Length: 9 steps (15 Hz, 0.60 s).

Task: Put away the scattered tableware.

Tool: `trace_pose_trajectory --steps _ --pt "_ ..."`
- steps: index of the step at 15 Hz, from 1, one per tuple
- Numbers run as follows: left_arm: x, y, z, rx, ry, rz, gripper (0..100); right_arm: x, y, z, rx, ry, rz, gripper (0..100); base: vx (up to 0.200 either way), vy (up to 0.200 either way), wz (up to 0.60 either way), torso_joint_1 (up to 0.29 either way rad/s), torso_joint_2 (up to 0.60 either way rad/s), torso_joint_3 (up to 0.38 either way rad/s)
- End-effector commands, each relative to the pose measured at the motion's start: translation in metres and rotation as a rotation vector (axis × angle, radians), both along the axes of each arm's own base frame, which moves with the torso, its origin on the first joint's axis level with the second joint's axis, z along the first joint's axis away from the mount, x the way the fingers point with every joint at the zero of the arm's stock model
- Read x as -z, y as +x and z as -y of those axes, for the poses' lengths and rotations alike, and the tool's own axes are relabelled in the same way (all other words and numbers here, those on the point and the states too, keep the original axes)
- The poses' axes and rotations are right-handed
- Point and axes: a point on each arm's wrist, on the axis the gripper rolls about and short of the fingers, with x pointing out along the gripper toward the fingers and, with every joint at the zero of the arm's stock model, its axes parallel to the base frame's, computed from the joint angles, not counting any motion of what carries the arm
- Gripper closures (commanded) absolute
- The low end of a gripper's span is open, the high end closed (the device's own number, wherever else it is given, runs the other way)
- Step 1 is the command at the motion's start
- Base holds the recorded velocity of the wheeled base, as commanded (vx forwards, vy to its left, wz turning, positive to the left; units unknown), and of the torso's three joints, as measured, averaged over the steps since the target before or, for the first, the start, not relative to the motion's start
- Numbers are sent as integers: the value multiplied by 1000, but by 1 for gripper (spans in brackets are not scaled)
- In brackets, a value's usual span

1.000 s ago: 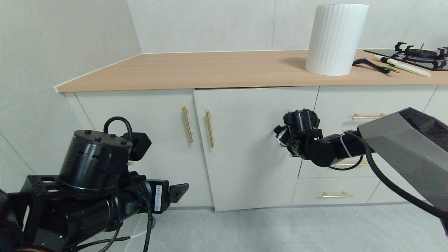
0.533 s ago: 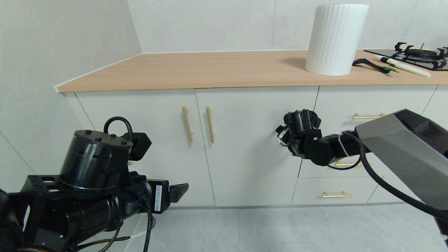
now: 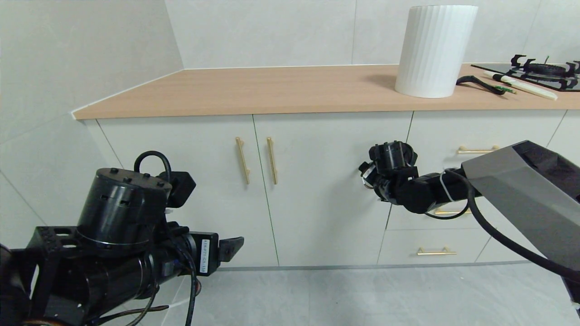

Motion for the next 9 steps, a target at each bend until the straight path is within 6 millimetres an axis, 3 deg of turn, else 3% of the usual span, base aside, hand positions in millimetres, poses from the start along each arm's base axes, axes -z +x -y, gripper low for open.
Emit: trace_pose_trajectory --steps 1,5,7,9 --pt "0 0 0 -1 -1 0 0 -3 -1 1 0 3 4 0 0 0 0 0 0 0" --pt "0 0 0 -1 -1 0 0 -31 -55 7 -194 45 -70 0 0 0 0 0 0 0" --pt "0 0 0 -1 -2 2 0 -39 -98 20 -414 14 -118 0 0 0 0 0 0 0" --pt "-1 -1 0 -1 -3 4 0 -48 -110 24 -488 -1 -35 0 0 0 0 0 0 0"
